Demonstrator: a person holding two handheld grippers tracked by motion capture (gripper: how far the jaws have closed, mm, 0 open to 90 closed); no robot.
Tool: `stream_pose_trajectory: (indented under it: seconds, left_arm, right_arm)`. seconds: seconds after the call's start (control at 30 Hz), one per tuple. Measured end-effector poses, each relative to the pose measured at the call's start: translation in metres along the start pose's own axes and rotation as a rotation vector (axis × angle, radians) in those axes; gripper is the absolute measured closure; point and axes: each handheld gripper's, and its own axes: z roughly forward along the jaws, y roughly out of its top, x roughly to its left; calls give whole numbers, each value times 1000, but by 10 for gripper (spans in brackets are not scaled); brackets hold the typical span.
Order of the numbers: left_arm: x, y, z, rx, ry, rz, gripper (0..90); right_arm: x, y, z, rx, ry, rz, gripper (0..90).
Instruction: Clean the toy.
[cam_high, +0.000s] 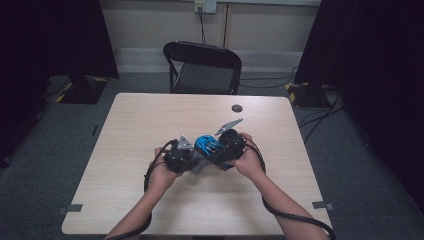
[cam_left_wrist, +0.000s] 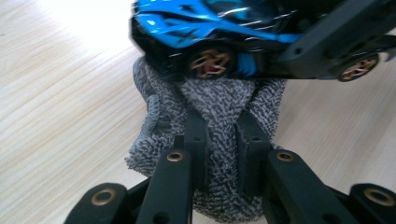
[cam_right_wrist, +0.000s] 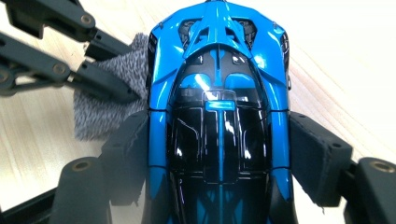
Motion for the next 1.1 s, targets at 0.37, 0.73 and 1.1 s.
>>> stream_pose_trajectory:
  seconds: [0.37, 0.73, 1.1]
  left_arm:
    - [-23, 2, 11, 12, -67, 52, 776]
    - [-40, 2, 17, 13, -135, 81, 775]
    - [-27, 1, 12, 23, -102, 66, 774]
  right_arm:
    - [-7, 6, 7, -3, -7, 43, 287]
    - [-13, 9, 9, -9, -11, 75, 287]
    - [-19, 11, -2, -22, -21, 83, 287]
